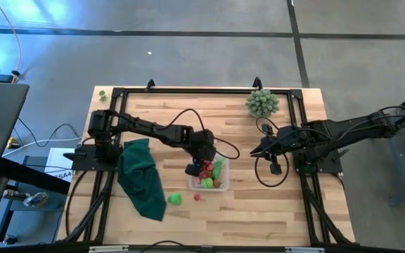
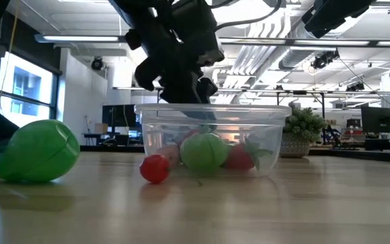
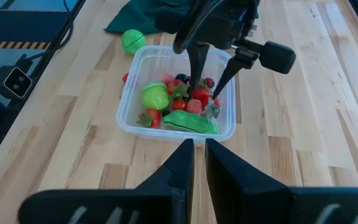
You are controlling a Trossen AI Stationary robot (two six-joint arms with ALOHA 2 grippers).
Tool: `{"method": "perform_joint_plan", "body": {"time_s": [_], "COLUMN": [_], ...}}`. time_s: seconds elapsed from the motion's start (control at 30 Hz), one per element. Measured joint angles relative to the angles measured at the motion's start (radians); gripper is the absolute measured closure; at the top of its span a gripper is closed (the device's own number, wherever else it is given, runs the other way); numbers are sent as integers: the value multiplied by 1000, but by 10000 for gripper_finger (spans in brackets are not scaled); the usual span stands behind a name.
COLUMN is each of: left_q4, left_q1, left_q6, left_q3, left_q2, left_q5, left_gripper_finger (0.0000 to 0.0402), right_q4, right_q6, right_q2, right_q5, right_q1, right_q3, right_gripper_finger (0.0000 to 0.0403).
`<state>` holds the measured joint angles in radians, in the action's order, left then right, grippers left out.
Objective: Pick and placing Produce into tupperware
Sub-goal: Adjust the transparent bin on the table, then put the green pear into the transparent bin
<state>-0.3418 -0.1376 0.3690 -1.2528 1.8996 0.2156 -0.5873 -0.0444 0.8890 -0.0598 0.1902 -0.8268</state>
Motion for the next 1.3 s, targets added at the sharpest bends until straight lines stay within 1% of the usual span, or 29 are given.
{"method": "perform_joint_plan", "body": {"time_s": [0.17,0.37,0.43,0.5,0.53,0.67,0.77,0.9,1.0,1.1,1.17,1.23,1.3], "left_q4": [-87,-335,-407,-500,-521,-654,-757,-780,-739,-611,-496,-395,-301], "left_q1": [0,0,0,0,2,17,51,121,179,248,293,327,353], "left_q6": [-7,1,1,1,-5,-41,-83,-182,-282,-369,-416,-469,-509], "left_q3": [-73,-231,-279,-308,-317,-318,-311,-217,-83,93,204,293,352], "left_q2": [0,-14,-29,-58,-77,-173,-250,-381,-477,-557,-593,-614,-620], "left_q5": [37,40,20,-2,-16,-82,-173,-281,-300,-303,-303,-298,-287], "left_gripper_finger": [252,252,252,252,252,252,252,252,252,252,252,252,252], "right_q4": [0,0,0,0,0,0,1,-1,0,0,-1,1,-2], "right_q6": [0,0,0,0,0,0,0,0,0,0,0,0,0], "right_q2": [0,0,0,0,0,0,0,0,0,0,0,0,0], "right_q5": [0,0,0,0,0,0,0,0,0,0,0,0,0], "right_q1": [0,0,0,0,0,0,0,0,0,0,0,0,0], "right_q3": [0,0,0,0,0,0,0,0,0,0,0,0,0], "right_gripper_finger": [373,373,373,373,373,373,373,373,373,373,373,373,373]}}
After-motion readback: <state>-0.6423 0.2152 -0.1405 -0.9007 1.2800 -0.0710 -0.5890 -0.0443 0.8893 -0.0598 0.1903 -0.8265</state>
